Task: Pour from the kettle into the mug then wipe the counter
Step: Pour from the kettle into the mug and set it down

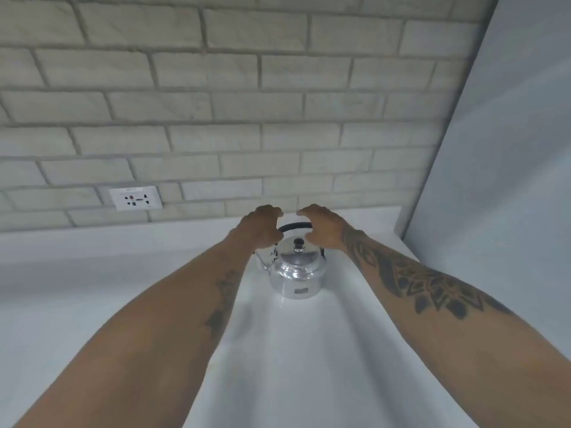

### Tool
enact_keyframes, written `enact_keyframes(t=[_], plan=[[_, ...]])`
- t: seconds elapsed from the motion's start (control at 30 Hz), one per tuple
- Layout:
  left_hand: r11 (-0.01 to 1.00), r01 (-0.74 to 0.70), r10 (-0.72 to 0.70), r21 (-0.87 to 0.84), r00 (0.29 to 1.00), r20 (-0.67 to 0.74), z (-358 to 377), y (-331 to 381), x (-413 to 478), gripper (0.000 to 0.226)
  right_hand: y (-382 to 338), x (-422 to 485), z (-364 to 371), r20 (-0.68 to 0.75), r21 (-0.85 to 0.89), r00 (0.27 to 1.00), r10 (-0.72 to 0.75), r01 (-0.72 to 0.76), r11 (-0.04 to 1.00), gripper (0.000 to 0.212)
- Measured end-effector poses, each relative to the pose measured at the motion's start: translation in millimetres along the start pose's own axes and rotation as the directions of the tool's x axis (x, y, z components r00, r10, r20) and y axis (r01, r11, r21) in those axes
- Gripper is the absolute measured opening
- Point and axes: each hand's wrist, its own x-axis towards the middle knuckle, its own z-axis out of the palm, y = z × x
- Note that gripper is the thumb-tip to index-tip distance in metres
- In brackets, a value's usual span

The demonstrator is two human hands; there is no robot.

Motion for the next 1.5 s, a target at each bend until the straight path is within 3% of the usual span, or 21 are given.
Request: enact_keyframes(t=[0.17, 0.23, 0.33, 0.37, 0.47, 0.7, 0.87, 1.0, 1.1, 1.27, 1.5], plan=[[1.0, 0.031, -0.031, 0.0, 0.999, 0.029, 15.1, 5.0, 13.8, 0.065, 9.5, 17.1, 9.9, 0.027, 0.043, 0.997, 0.076, -0.077, 0.996, 0.067], [0.998, 0.048, -0.047, -0.026, 0.998, 0.05, 24.1, 4.0, 23.0, 0.059, 14.8, 26.3, 12.7, 0.016, 0.065, 0.996, 0.085, -0.086, 0.994, 0.052], [0.994, 0.061, -0.058, -0.095, 0.998, 0.038, 41.3, 6.2, 28.2, 0.029, 20.9, 34.5, 19.6, 0.014, 0.103, 0.995, 0.102, -0.103, 0.989, 0.013], [0.99, 0.067, -0.065, -0.127, 0.998, 0.022, 46.3, 6.6, 28.7, 0.023, 22.8, 35.7, 23.0, 0.016, 0.138, 0.994, 0.112, -0.113, 0.984, 0.01], [0.982, 0.05, -0.053, -0.181, 0.998, -0.014, 50.6, 5.1, 32.3, 0.019, 28.4, 38.2, 29.0, 0.011, 0.233, 0.991, 0.136, -0.135, 0.963, 0.016], [0.954, 0.039, -0.017, -0.299, 0.997, 0.077, 36.7, -2.2, 27.5, 0.016, 25.9, 30.5, 24.8, 0.01, 0.403, 0.985, 0.17, -0.159, 0.901, 0.027], [0.931, -0.019, 0.034, -0.365, 0.999, 0.036, 13.6, -6.8, 10.1, 0.003, 15.7, 11.1, 17.2, -0.096, 0.554, 0.986, 0.139, -0.063, 0.83, 0.024], [0.914, -0.08, 0.077, -0.397, 0.997, -0.024, -13.5, -5.6, -11.1, 0.008, 2.8, -9.2, 7.6, -0.189, 0.704, 0.978, 0.089, 0.072, 0.707, 0.008], [0.902, -0.12, 0.11, -0.414, 0.993, -0.048, -30.3, -4.6, -27.5, 0.008, -7.8, -26.5, -0.3, -0.238, 0.785, 0.97, 0.047, 0.164, 0.597, 0.017], [0.867, -0.154, 0.129, -0.474, 0.988, -0.085, -46.9, -10.3, -59.8, 0.006, -29.1, -48.8, -4.4, -0.296, 0.801, 0.955, -0.016, 0.257, 0.541, 0.022], [0.777, -0.105, 0.024, -0.62, 0.99, -0.137, -37.4, -63.8, -117.4, 0.034, -53.2, -68.3, -4.7, -0.317, 0.789, 0.948, -0.029, 0.281, 0.546, 0.023]])
